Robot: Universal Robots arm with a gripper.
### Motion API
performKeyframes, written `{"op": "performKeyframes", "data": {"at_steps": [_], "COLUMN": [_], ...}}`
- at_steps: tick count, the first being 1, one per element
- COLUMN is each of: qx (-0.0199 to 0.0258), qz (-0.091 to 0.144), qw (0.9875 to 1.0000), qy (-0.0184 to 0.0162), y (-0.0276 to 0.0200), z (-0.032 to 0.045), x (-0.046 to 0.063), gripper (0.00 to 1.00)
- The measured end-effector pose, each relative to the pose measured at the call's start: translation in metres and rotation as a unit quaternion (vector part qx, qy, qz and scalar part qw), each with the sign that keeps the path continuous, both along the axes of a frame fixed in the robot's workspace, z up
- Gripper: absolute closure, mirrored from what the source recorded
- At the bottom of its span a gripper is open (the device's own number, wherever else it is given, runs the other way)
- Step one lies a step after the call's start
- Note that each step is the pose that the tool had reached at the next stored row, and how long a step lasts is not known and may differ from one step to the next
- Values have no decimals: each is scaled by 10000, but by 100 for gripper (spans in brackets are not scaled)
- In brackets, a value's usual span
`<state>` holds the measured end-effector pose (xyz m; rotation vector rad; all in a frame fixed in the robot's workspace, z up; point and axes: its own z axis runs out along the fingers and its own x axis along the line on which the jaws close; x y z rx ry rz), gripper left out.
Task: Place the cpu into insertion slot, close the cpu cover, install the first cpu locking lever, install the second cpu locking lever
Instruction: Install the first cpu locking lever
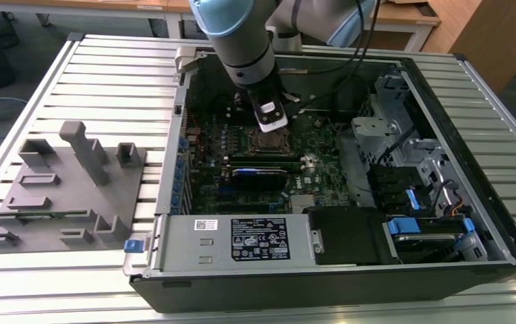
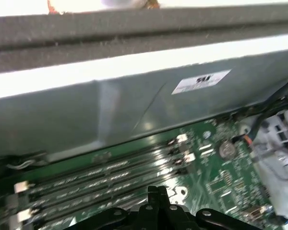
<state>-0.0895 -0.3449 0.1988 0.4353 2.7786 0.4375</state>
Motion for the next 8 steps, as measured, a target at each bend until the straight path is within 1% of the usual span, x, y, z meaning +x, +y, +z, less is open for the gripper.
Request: {"op": "performKeyframes", "data": {"at_steps": [1,2,5,8], "qx": [-29,-42,-55,-74], "qz": [0,-1,-3,-5], "qw": [10000,9999,9997,9994], "qy": [70,123,244,349], "y": [0,0,0,0], "z": [4,15,77,137], "x": [5,9,16,21], "gripper": [89,89,89,89]}}
